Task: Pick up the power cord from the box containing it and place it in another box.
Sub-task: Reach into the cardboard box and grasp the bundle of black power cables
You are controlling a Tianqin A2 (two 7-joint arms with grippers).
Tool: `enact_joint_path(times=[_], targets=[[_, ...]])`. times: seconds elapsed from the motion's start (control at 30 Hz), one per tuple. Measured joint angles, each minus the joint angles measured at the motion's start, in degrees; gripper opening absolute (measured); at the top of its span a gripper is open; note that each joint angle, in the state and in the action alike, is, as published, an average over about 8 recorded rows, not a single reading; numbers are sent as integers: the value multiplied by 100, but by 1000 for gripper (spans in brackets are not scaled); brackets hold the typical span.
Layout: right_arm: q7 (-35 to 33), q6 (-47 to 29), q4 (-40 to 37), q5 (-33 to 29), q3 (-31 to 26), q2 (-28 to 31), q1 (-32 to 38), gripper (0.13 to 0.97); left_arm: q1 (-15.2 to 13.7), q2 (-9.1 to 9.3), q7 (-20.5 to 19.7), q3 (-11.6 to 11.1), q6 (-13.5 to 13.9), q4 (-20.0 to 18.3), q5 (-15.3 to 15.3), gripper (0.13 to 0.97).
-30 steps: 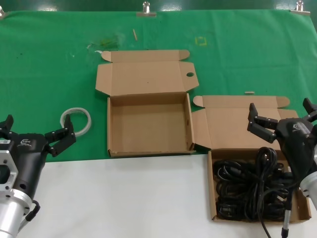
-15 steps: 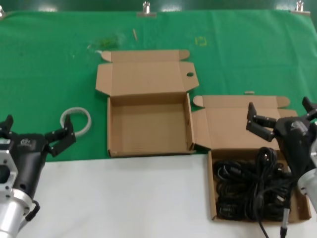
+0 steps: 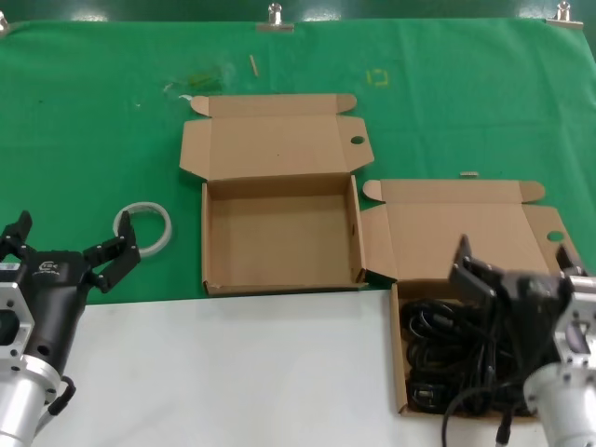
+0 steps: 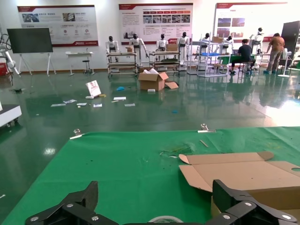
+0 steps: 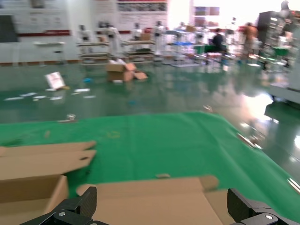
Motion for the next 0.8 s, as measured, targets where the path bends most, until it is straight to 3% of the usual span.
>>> enact_joint_path(times=[0.27,0.4,0.57,0.8], targets=[[1440,488,-474,-920,-1,-324,-216,957,0,0,0,0,0,0,0,802],[2037,660,-667,-1169,-93,-345,-233,946,0,0,0,0,0,0,0,712],[2478,753,-801,-1336,-202,-316,-213,911,0,0,0,0,0,0,0,622],[2891,828,-916,-1480,-334,-232,-136,856,0,0,0,0,0,0,0,433]])
